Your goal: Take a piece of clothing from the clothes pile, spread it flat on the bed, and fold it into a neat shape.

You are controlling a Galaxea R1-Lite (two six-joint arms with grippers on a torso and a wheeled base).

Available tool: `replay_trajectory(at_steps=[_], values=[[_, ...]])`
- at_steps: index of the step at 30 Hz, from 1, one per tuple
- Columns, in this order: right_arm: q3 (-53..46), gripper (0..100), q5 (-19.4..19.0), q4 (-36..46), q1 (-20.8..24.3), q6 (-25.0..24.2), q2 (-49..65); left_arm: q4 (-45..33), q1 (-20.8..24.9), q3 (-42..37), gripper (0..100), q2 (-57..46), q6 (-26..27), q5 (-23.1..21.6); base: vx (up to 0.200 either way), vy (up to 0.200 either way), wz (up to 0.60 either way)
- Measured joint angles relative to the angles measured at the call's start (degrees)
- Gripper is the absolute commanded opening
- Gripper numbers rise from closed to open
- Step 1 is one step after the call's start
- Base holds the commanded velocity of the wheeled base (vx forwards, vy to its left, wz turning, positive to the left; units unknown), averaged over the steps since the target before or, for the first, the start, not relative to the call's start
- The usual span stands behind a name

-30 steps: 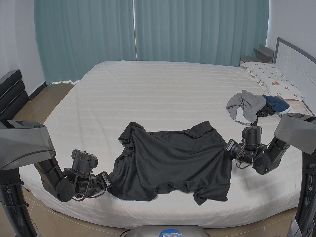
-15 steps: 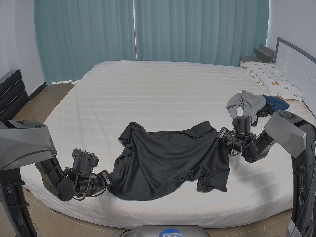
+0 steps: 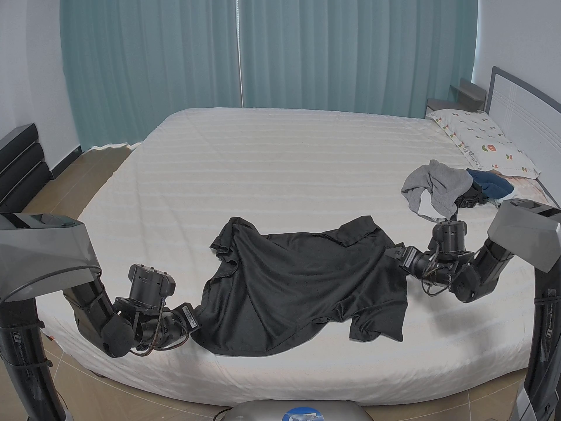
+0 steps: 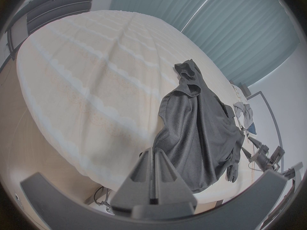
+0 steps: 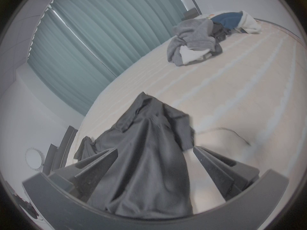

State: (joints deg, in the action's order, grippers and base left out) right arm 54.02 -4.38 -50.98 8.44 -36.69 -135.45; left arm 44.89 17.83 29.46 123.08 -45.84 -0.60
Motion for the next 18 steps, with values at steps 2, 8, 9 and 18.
replay_trajectory(at_steps=[2, 8, 9, 18], values=[[-3.77, 100, -1.63, -0.09, -0.39, 0.0, 1.9, 0.02, 0.0, -0.02, 0, 0.0, 0.0, -0.09, 0.0, 0.0, 0.0], [-15.74, 100, -4.75, -1.76, 1.16, -0.3, 6.05, 0.0, 0.0, -0.17, 0, -0.01, -0.01, -0.35, 0.0, 0.0, 0.0], [-17.34, 100, -5.08, -2.44, 1.84, -0.34, 6.4, 0.0, 0.0, -0.22, 0, -0.04, -0.01, -0.41, 0.0, 0.0, 0.0], [-21.55, 100, -5.28, -4.96, 6.44, -0.56, 4.55, 0.02, 0.0, -0.37, 0, -0.09, -0.01, -0.52, 0.0, 0.0, 0.0]])
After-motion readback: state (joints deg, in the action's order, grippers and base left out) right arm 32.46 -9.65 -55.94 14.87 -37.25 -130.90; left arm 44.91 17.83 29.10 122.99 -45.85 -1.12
